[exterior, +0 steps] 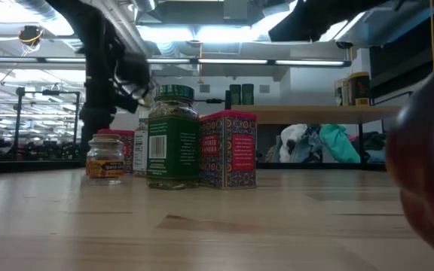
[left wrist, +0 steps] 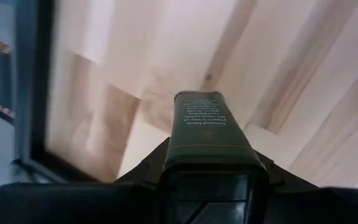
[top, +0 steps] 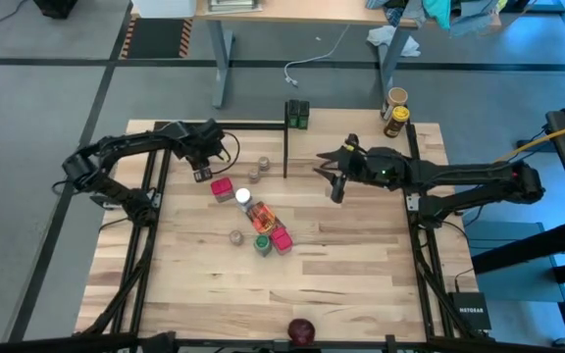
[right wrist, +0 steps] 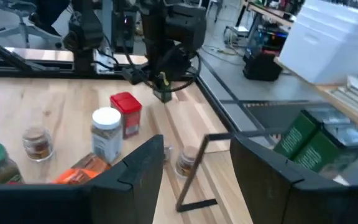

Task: Shelf spices
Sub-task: Put the green seasoning can on the shelf

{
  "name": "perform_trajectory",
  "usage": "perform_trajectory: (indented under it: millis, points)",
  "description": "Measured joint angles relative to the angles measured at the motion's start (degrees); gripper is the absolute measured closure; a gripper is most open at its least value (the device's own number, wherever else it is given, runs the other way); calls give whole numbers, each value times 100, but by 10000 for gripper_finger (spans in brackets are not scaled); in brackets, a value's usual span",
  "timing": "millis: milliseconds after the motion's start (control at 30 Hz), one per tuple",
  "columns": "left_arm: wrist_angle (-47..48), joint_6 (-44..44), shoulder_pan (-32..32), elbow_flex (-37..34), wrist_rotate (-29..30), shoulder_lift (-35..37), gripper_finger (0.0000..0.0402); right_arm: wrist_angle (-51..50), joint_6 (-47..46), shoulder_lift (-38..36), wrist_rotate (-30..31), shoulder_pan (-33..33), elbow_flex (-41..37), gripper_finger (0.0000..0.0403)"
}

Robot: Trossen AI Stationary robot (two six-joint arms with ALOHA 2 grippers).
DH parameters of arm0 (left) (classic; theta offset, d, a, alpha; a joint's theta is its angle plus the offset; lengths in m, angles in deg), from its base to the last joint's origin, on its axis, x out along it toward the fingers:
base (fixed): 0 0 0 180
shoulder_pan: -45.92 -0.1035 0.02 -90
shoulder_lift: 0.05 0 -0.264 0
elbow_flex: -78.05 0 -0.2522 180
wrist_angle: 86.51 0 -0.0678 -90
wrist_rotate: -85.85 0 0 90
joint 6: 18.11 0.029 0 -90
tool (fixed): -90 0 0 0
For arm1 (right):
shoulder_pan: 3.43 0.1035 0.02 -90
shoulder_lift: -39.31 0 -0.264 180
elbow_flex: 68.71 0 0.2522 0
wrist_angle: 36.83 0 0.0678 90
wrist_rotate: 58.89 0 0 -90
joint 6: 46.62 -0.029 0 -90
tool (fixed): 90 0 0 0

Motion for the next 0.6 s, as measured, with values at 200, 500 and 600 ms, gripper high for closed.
perform_trajectory:
  millis: [200, 500, 600]
  points:
    - [230, -362, 476, 7, 187, 740, 298, -533, 364, 0, 185, 525, 423, 210]
    - [152, -1030, 1551, 360, -7, 1752, 298, -995, 274, 10, 611, 1109, 1089, 210]
    - [162, -1301, 1972, 638, -18, 1814, 298, -1555, -107, 2, 612, 1333, 1503, 210]
